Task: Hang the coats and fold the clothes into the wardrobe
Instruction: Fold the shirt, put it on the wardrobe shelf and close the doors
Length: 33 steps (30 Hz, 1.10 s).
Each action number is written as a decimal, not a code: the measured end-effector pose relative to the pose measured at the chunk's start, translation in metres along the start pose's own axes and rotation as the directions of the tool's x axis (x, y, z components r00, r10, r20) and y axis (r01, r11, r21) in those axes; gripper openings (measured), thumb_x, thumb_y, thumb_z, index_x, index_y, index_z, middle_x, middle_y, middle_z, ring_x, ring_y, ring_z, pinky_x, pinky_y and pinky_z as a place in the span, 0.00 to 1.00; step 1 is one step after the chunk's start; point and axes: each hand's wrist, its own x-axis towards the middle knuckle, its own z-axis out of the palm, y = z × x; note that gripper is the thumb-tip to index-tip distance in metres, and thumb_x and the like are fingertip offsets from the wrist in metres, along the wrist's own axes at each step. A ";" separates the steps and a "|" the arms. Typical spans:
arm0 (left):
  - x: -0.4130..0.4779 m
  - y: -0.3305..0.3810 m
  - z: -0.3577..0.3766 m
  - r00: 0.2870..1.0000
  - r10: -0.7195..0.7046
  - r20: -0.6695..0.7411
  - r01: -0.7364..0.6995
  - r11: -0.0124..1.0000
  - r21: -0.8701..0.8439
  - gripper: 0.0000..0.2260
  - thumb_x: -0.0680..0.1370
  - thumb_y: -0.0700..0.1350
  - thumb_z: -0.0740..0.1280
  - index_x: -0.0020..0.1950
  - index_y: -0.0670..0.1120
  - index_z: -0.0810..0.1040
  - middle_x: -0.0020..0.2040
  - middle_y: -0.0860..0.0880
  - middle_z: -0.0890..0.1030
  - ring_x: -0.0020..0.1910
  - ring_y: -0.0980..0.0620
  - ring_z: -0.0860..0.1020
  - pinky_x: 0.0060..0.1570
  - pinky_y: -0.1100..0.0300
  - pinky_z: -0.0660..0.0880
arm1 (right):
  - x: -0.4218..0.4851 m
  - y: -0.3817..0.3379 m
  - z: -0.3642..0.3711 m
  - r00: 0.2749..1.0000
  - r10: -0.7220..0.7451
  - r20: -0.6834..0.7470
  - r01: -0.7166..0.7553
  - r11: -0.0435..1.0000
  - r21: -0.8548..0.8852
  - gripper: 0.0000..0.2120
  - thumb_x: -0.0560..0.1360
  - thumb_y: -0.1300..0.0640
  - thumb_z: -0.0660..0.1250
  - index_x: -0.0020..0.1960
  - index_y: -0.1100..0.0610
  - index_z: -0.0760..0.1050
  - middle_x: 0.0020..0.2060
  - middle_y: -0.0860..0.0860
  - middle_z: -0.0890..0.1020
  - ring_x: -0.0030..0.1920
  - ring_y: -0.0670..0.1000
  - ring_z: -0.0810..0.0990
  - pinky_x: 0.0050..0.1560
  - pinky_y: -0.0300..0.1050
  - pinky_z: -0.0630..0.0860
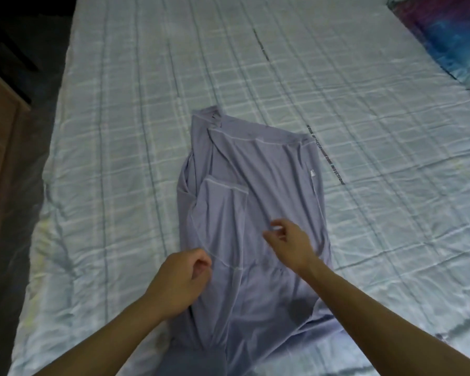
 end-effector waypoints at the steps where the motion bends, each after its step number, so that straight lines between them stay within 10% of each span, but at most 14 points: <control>1: 0.003 -0.001 0.002 1.000 0.010 -0.022 -0.010 1.000 -0.017 0.04 0.77 0.42 0.69 0.45 0.51 0.80 0.40 0.56 0.82 0.40 0.59 0.80 0.44 0.60 0.78 | 0.011 -0.009 0.012 1.000 0.014 0.009 -0.014 0.999 0.030 0.23 0.74 0.49 0.72 0.66 0.55 0.72 0.47 0.48 0.80 0.45 0.47 0.80 0.46 0.38 0.76; 8: 0.006 -0.016 0.005 0.987 0.001 -0.160 -0.013 0.997 -0.078 0.07 0.76 0.38 0.71 0.43 0.50 0.82 0.39 0.59 0.82 0.42 0.59 0.80 0.42 0.70 0.74 | 0.083 -0.056 0.062 0.997 0.070 0.015 -0.072 0.968 0.240 0.46 0.71 0.49 0.76 0.78 0.56 0.51 0.66 0.58 0.73 0.63 0.57 0.76 0.61 0.49 0.75; 19: 0.005 -0.036 -0.003 0.974 -0.106 -0.198 0.077 0.986 -0.147 0.09 0.76 0.39 0.71 0.41 0.52 0.82 0.40 0.59 0.82 0.40 0.58 0.81 0.38 0.72 0.73 | 0.119 -0.054 0.065 0.991 -0.074 -0.113 0.042 0.964 -0.262 0.13 0.75 0.56 0.69 0.54 0.63 0.75 0.53 0.60 0.79 0.51 0.59 0.79 0.43 0.43 0.70; 26: 0.007 -0.030 0.006 0.979 -0.075 -0.191 0.047 0.988 -0.148 0.10 0.76 0.38 0.71 0.42 0.53 0.82 0.41 0.61 0.82 0.43 0.61 0.81 0.41 0.74 0.73 | 0.105 -0.050 0.045 0.967 -0.156 -0.202 0.152 0.988 -0.035 0.07 0.74 0.59 0.67 0.39 0.59 0.71 0.33 0.52 0.76 0.36 0.52 0.75 0.36 0.41 0.66; 33: 0.015 -0.019 0.016 0.991 -0.024 -0.133 0.025 1.000 0.000 0.07 0.76 0.41 0.71 0.45 0.54 0.81 0.41 0.58 0.81 0.41 0.61 0.80 0.40 0.69 0.75 | 0.047 0.001 -0.038 0.957 -0.041 -0.288 0.123 0.954 0.274 0.07 0.75 0.63 0.69 0.46 0.67 0.74 0.35 0.59 0.80 0.34 0.55 0.81 0.35 0.51 0.83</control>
